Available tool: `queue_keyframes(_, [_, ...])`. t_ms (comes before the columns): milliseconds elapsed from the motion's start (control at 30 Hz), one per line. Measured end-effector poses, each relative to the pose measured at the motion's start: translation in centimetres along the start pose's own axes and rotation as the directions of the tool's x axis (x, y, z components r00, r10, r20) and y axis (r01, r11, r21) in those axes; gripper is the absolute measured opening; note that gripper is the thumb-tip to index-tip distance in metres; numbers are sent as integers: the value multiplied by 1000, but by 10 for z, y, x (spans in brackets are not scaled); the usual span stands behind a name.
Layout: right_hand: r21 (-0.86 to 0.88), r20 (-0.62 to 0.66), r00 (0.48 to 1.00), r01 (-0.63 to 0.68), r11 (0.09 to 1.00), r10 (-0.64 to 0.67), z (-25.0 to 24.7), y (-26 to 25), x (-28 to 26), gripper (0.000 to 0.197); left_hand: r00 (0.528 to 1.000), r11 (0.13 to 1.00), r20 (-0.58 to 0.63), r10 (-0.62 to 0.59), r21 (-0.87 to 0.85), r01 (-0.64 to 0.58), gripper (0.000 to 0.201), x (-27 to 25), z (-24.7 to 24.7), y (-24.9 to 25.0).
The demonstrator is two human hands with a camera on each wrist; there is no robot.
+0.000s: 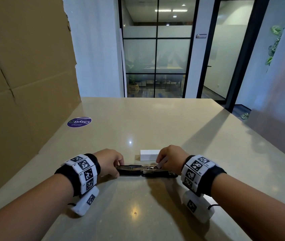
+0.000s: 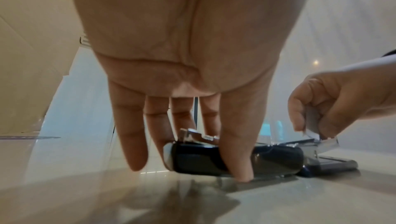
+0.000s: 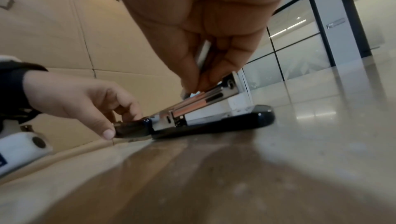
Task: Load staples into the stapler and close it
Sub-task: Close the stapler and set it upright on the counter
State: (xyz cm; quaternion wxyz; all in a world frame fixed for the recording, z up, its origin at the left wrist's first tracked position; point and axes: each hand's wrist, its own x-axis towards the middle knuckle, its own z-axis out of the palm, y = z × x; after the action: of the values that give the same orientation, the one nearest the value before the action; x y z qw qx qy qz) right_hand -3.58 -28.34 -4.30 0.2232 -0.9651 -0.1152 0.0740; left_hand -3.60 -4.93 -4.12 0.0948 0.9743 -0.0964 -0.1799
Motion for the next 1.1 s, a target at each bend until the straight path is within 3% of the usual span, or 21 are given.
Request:
queue_keyframes(500, [-132,31,998,50,990,-46,0,1,3,21,999,998,-36,-22,-57,20,31,-4,-4,0])
queue_keyframes(1100, [-152,55,998,44,987,-36,-1,4,4,22,999,999,-24,-25,-46,24,34,-6,-6,2])
